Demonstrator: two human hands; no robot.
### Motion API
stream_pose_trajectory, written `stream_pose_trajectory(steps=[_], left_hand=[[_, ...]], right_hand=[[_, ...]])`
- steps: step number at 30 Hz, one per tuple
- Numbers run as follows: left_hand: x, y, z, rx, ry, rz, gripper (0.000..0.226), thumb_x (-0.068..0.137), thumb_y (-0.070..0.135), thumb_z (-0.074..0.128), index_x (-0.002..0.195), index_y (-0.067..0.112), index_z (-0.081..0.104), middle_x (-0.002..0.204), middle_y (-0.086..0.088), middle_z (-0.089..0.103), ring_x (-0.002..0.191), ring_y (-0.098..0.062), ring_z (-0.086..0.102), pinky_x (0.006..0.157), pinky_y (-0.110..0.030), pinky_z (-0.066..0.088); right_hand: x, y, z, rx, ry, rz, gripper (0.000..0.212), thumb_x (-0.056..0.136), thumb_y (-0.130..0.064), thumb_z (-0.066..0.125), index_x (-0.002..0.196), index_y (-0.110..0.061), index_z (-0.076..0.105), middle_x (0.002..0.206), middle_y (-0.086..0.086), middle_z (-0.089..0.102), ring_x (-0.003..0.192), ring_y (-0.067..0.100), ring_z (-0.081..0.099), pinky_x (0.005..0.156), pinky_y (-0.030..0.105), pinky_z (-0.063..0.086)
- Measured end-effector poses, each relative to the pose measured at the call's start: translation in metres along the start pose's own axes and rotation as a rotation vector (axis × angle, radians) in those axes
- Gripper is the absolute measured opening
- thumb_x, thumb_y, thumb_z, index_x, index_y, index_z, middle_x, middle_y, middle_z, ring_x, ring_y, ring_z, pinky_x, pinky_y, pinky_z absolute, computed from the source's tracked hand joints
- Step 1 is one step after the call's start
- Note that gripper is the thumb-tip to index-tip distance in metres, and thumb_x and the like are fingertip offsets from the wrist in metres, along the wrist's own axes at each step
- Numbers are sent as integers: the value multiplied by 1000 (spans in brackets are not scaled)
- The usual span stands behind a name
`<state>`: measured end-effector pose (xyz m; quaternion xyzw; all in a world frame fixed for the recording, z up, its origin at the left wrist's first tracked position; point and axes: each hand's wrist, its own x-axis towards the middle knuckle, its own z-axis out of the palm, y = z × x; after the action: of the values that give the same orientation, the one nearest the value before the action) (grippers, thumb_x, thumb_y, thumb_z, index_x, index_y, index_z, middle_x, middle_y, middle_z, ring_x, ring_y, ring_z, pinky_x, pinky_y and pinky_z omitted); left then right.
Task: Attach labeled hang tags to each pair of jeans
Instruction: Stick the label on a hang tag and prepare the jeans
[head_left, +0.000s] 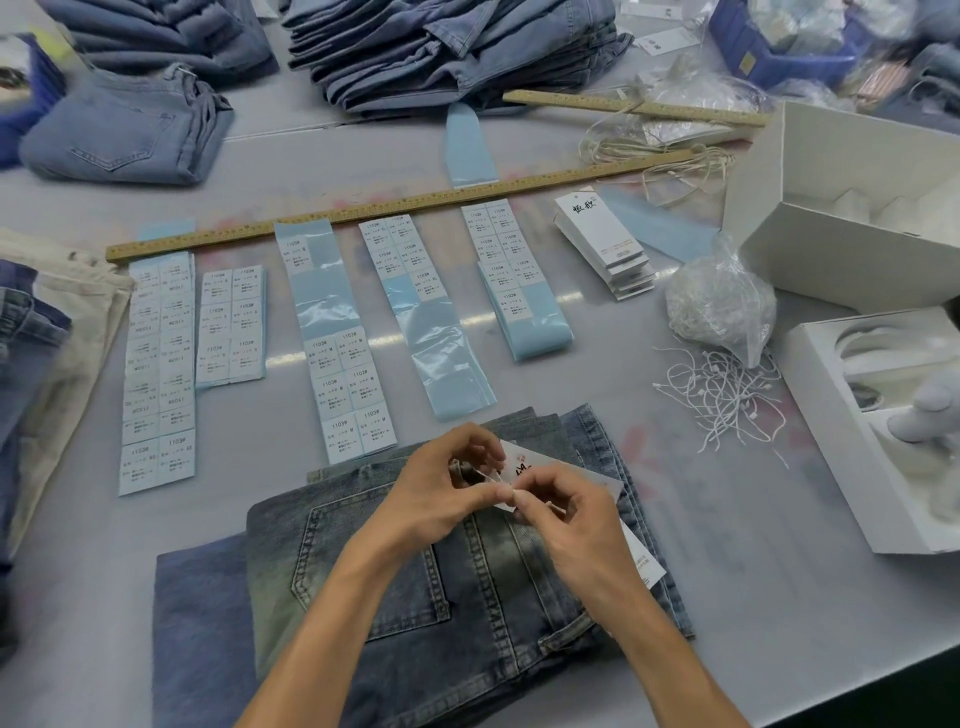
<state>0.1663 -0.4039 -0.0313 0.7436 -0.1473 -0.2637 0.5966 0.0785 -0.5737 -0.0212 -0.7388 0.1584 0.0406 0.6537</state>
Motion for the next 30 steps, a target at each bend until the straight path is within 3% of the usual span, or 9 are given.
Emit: stream_pose_trajectory(steps=[5, 8, 11, 14, 18, 22, 24, 27, 30], left_hand=[[-8, -19, 12, 71, 362, -102, 37, 67, 38, 93, 91, 36, 65, 91, 8, 61, 78, -2, 54, 70, -18, 45], [-20, -29, 31, 159, 268, -256, 28, 75, 46, 86, 95, 39, 66, 76, 11, 71, 67, -2, 63, 68, -30, 55], [-29, -28, 47, 291, 222, -304, 26, 79, 58, 78, 95, 40, 66, 74, 20, 70, 65, -1, 65, 65, -33, 56], [-26, -22, 55, 306, 305, -323, 18, 82, 53, 75, 85, 37, 66, 73, 18, 69, 67, -1, 62, 64, -31, 51], [-24, -15, 64, -155, 389, -322, 10, 94, 21, 69, 89, 30, 65, 85, 7, 76, 78, -11, 71, 75, -38, 59], [-20, -5, 47, -435, 468, -327, 7, 102, 16, 59, 106, 22, 60, 89, -2, 79, 78, -14, 75, 63, -24, 55], [-22, -8, 30, -116, 327, -268, 14, 104, 22, 53, 108, 34, 61, 95, 5, 76, 79, -8, 70, 66, -23, 51], [-29, -18, 14, 802, -52, -120, 29, 105, 34, 44, 132, 42, 51, 125, 10, 63, 113, -18, 56, 91, -38, 43], [-46, -22, -1, 964, 61, -58, 47, 102, 42, 49, 147, 41, 38, 138, 10, 46, 126, -19, 43, 104, -38, 36]], right_hand=[[9, -3, -8, -20, 77, -20, 18, 88, -14, 77, 92, -31, 75, 91, -6, 74, 84, 10, 69, 78, 24, 56], [31, 0, -18, -205, 147, -83, 34, 92, -13, 72, 110, -43, 70, 109, -11, 60, 99, 2, 59, 86, 11, 46], [41, 11, -19, -461, 102, -78, 39, 96, -15, 67, 130, -35, 65, 126, -8, 49, 121, 8, 46, 105, 21, 36], [38, 15, -13, -529, 68, -2, 54, 96, -15, 65, 145, -33, 51, 126, -9, 53, 119, 9, 48, 105, 26, 37], [16, 14, -6, -540, 187, 29, 52, 93, -14, 67, 140, -31, 54, 115, -11, 61, 100, 4, 58, 91, 25, 48], [-3, -1, 1, -551, 201, -67, 44, 94, -24, 66, 135, -37, 55, 112, -19, 63, 94, -5, 61, 85, 28, 55], [-8, -6, 3, -568, 282, -141, 41, 94, -23, 66, 132, -34, 58, 109, -19, 59, 97, -6, 57, 83, 25, 50], [-14, -10, 9, -554, 352, -192, 37, 93, -17, 66, 128, -28, 61, 109, -15, 56, 100, -5, 54, 83, 24, 46], [-17, -13, 35, -561, 253, -211, 33, 93, -13, 66, 125, -23, 64, 113, -14, 57, 105, 6, 56, 92, 29, 46]])
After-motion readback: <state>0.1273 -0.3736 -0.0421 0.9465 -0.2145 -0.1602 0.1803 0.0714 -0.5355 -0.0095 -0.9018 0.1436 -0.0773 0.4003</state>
